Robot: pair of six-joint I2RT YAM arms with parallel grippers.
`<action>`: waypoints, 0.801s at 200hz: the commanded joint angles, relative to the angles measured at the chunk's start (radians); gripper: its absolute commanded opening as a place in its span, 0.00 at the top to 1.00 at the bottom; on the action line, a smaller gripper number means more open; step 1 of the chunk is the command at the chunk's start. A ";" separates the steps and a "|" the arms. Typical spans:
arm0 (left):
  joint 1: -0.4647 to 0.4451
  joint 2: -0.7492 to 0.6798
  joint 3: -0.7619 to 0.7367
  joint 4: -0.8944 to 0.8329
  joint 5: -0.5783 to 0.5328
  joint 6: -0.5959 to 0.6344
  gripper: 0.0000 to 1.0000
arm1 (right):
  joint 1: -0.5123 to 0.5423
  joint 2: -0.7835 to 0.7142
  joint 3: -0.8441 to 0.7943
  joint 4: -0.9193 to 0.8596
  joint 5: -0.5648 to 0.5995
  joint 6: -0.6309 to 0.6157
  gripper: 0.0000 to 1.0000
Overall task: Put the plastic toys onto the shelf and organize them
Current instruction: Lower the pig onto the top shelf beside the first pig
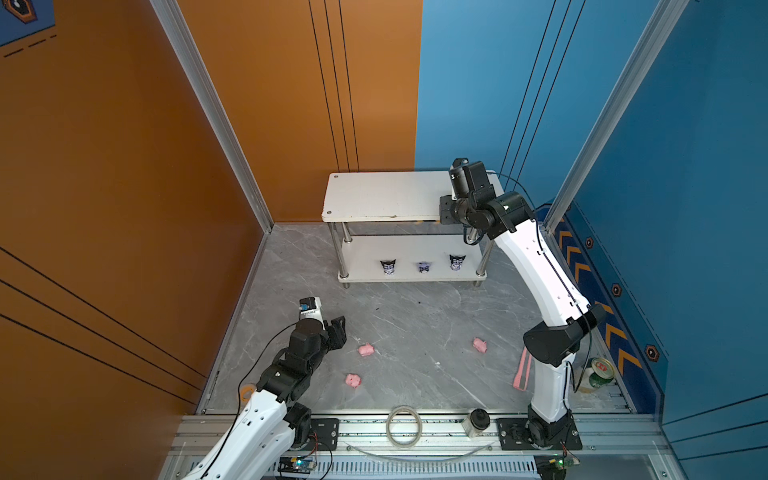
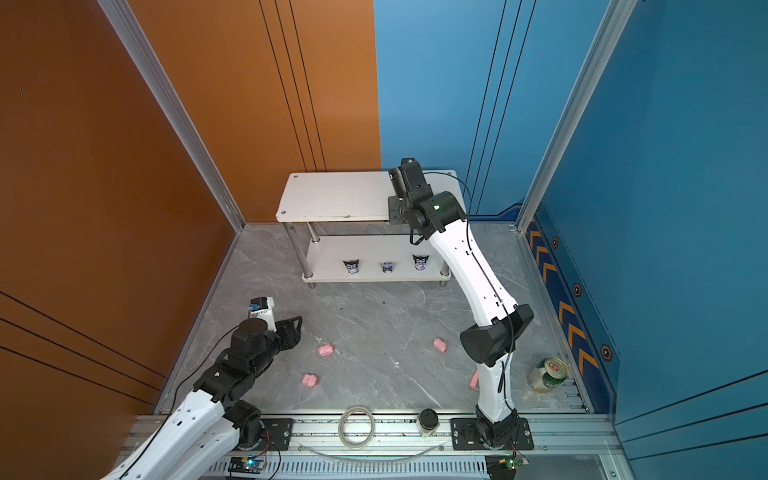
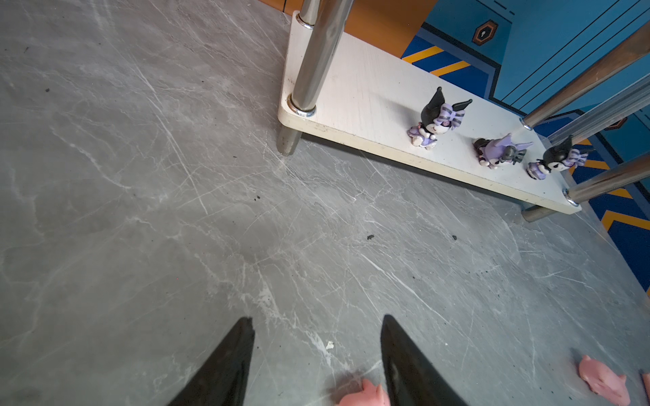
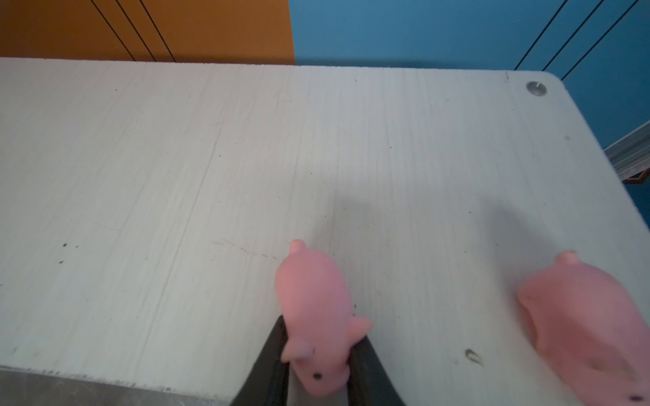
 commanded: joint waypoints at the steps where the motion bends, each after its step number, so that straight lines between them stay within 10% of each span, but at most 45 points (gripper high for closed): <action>1: 0.011 0.000 0.005 -0.014 0.011 0.011 0.40 | 0.008 0.015 -0.004 -0.002 0.114 0.047 0.72; 160: 0.012 -0.013 -0.001 -0.021 0.015 0.011 0.39 | 0.038 0.067 0.014 0.012 0.112 0.075 0.50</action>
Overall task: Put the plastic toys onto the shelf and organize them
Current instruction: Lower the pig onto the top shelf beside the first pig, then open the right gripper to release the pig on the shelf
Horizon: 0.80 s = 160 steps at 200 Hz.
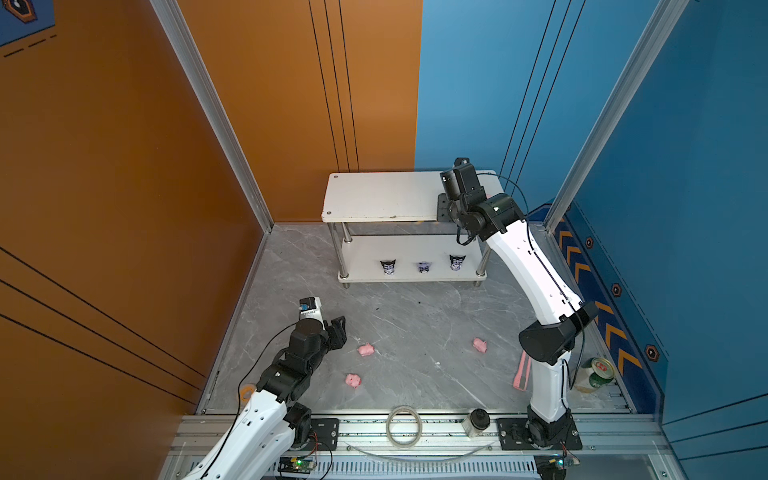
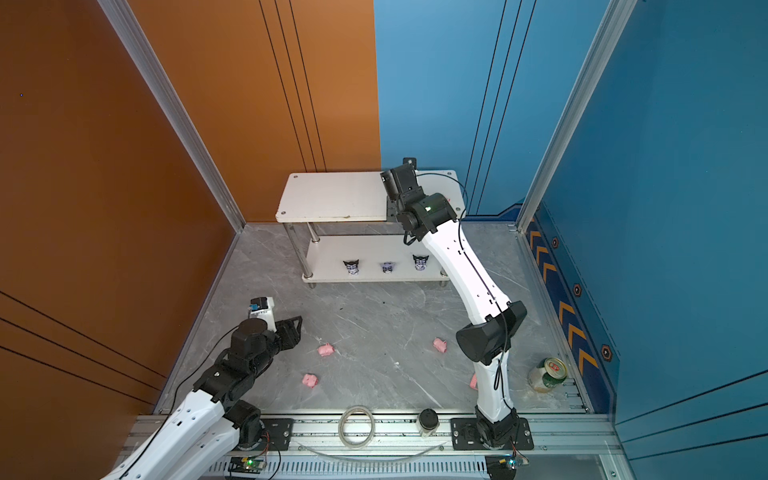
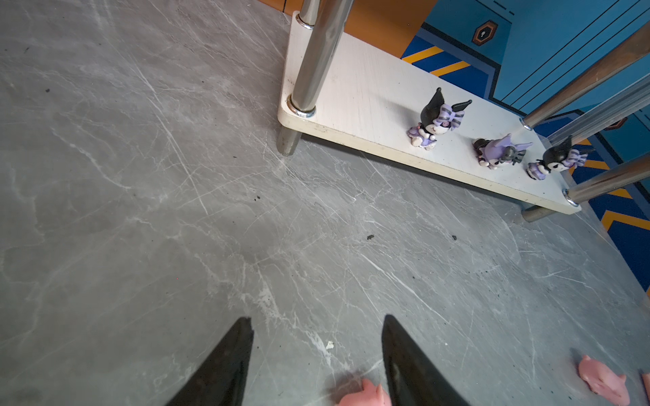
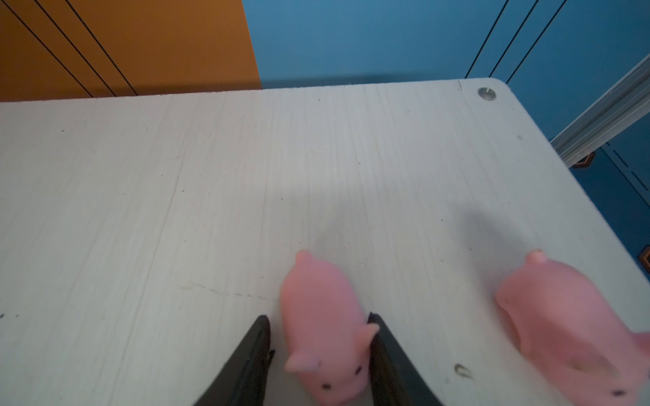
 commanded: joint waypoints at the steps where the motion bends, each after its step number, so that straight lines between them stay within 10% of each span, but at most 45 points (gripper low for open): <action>1: 0.012 -0.012 -0.001 -0.019 0.015 0.011 0.39 | 0.012 0.035 0.010 -0.025 -0.019 0.008 0.50; 160: 0.013 -0.011 0.003 -0.021 0.020 0.010 0.39 | 0.026 -0.095 -0.042 -0.033 -0.023 -0.028 0.41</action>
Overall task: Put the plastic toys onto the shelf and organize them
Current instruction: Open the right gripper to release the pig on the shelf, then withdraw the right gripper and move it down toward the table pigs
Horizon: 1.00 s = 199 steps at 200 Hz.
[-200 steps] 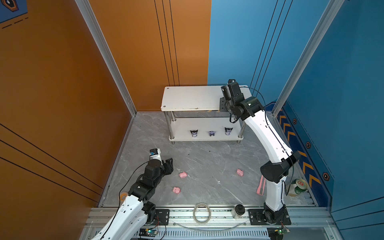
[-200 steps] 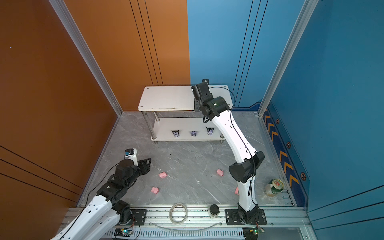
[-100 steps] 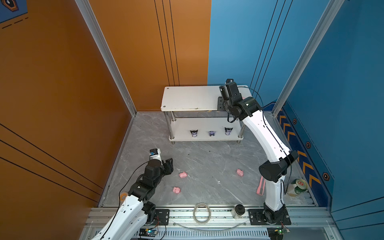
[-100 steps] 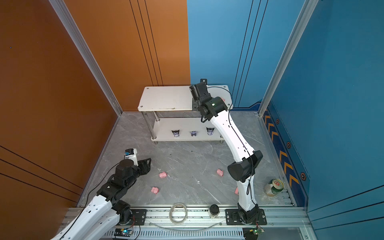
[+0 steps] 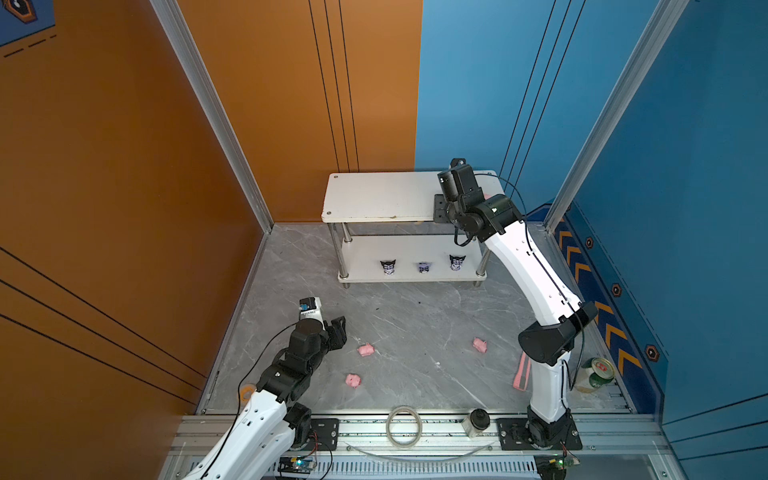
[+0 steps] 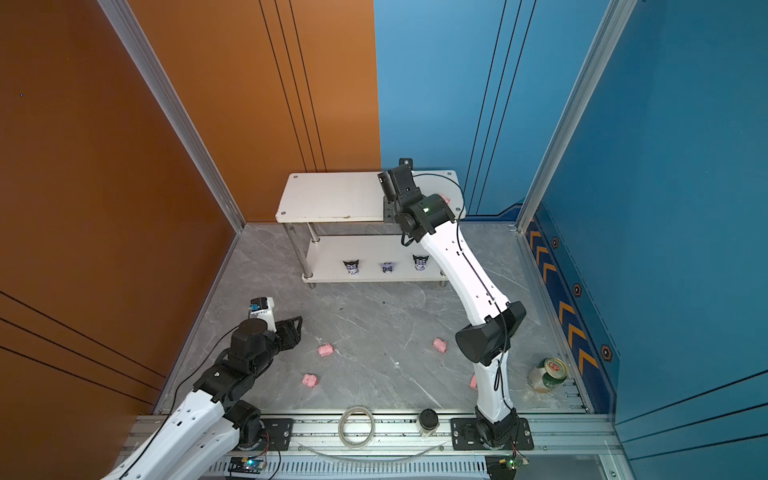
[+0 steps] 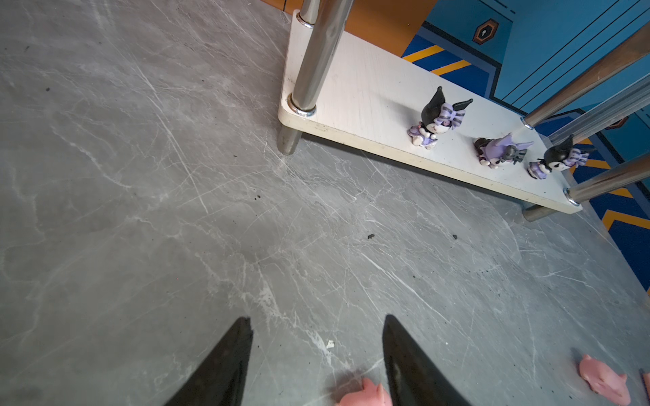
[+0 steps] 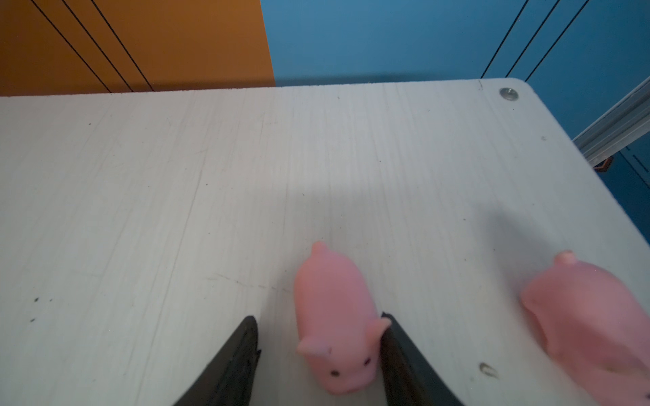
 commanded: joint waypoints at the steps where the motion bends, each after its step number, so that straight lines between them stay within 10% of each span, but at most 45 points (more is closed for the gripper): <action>1: 0.012 -0.009 0.004 -0.019 0.022 0.009 0.38 | 0.012 -0.081 -0.027 -0.037 -0.006 -0.021 0.41; 87: 0.013 -0.031 0.016 -0.065 0.027 0.008 0.38 | 0.181 -0.468 -0.472 0.130 0.068 -0.112 0.39; 150: 0.009 -0.038 0.019 -0.081 0.041 -0.012 0.39 | 0.383 -0.760 -1.114 0.457 -0.097 -0.110 0.88; 178: 0.001 -0.040 0.008 -0.079 0.049 -0.038 0.40 | 0.451 -0.643 -1.189 0.514 -0.249 -0.107 0.85; 199: -0.014 -0.049 -0.015 -0.080 0.044 -0.055 0.40 | 0.518 -0.489 -1.184 0.539 -0.307 -0.082 0.65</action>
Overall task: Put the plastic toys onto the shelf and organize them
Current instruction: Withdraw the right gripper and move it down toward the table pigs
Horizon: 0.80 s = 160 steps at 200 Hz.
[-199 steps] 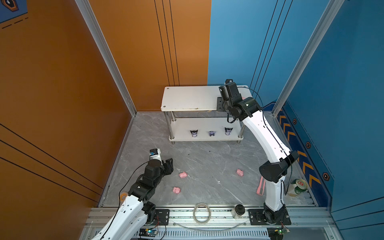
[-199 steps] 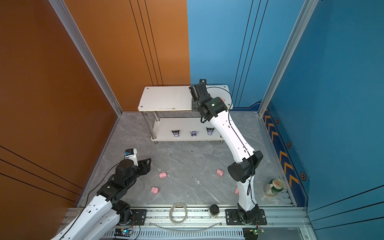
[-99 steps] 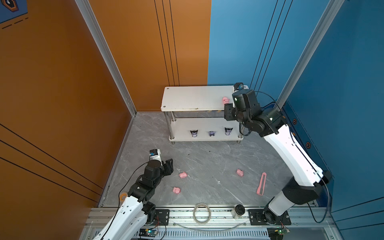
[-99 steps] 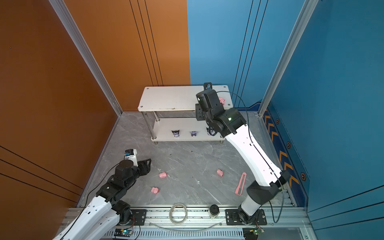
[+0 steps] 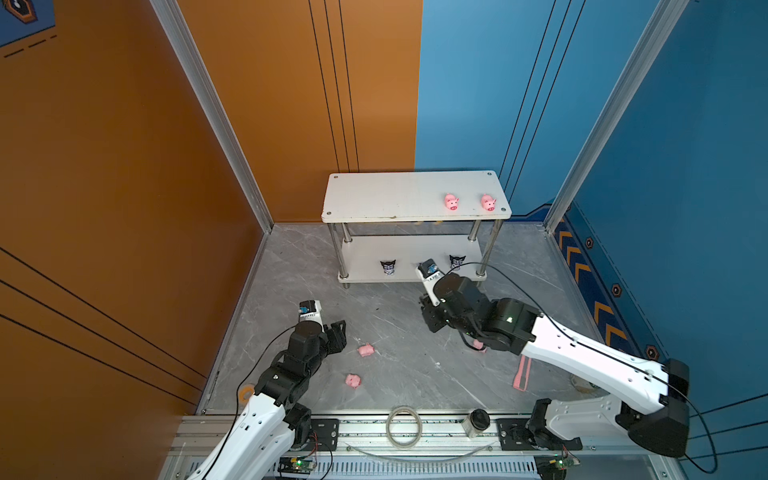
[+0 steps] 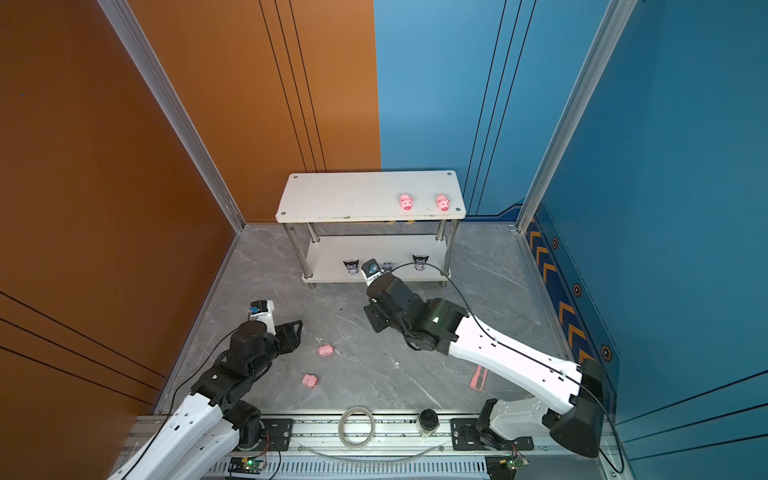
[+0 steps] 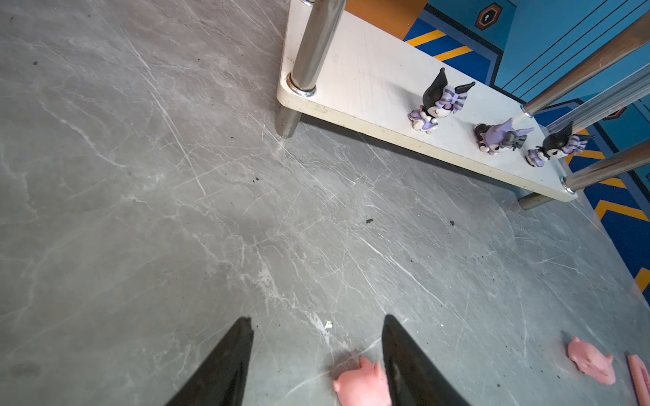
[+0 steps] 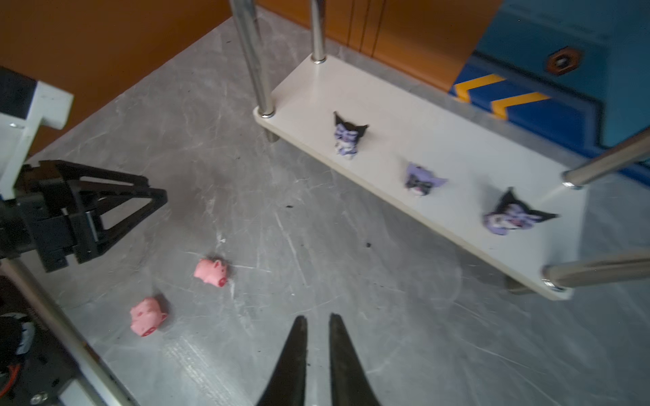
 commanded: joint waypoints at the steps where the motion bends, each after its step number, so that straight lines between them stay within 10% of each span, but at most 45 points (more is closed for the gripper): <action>1: -0.011 -0.017 -0.016 -0.017 0.014 -0.029 0.40 | 0.064 0.141 -0.014 0.081 -0.133 0.035 0.64; 30: -0.020 -0.039 -0.055 -0.017 0.003 -0.053 0.41 | 0.092 0.320 0.011 0.147 -0.262 0.085 0.57; 69: -0.021 -0.046 -0.060 -0.041 -0.015 -0.035 0.42 | 0.091 0.452 0.038 0.188 -0.327 0.094 0.91; 160: -0.015 0.060 -0.021 0.024 -0.025 0.012 0.42 | 0.094 0.618 0.175 0.169 -0.322 0.048 0.98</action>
